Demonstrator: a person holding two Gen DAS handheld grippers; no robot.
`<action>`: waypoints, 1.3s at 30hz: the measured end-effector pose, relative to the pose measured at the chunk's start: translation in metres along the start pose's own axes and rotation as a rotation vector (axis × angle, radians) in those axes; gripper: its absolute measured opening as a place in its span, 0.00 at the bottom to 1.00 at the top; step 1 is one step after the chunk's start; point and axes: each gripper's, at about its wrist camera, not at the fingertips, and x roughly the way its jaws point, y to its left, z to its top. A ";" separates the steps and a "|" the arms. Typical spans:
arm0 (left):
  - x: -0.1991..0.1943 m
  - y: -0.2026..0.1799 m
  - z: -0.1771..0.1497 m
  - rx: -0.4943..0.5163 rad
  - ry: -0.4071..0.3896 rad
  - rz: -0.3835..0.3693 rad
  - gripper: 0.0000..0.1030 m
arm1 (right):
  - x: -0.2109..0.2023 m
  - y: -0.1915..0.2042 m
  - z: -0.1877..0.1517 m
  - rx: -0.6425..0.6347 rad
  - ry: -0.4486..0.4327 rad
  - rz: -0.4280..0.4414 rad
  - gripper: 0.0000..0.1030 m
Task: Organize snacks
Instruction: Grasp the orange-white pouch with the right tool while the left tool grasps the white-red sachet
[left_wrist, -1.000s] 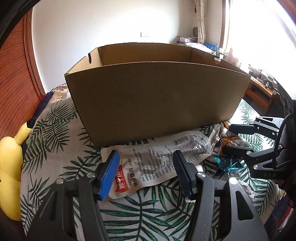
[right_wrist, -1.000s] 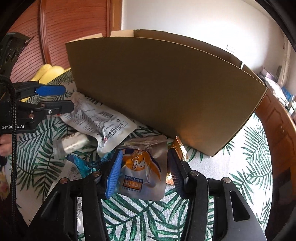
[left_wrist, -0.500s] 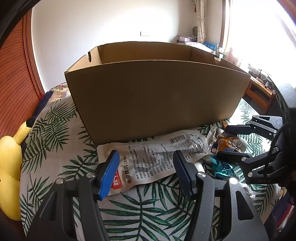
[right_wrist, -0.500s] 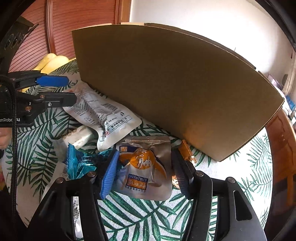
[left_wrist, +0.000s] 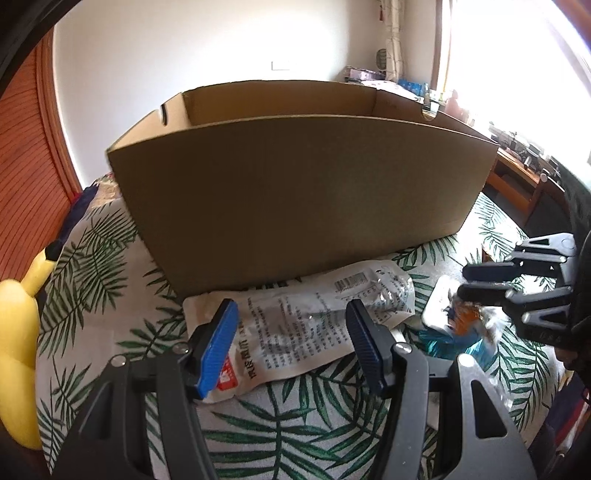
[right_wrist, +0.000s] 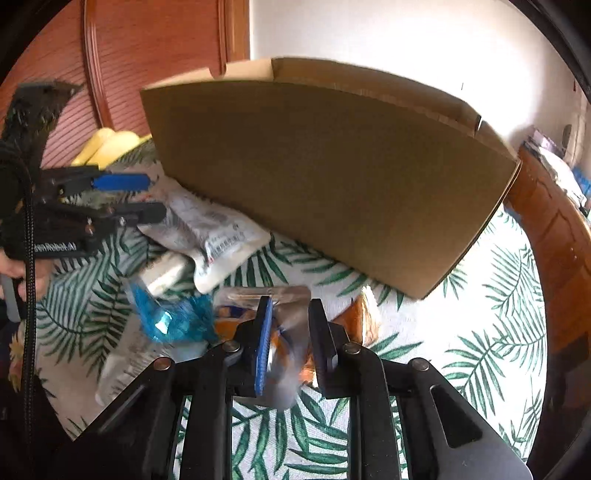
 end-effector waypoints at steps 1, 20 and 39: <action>0.000 -0.001 0.001 0.011 0.000 -0.012 0.58 | 0.001 -0.001 -0.003 0.004 0.007 0.006 0.21; 0.019 -0.009 0.011 0.165 0.117 -0.104 0.51 | -0.019 -0.010 -0.013 0.047 -0.052 -0.018 0.27; -0.001 -0.043 -0.009 0.323 0.131 -0.045 0.57 | -0.029 -0.014 -0.028 0.062 -0.060 -0.012 0.28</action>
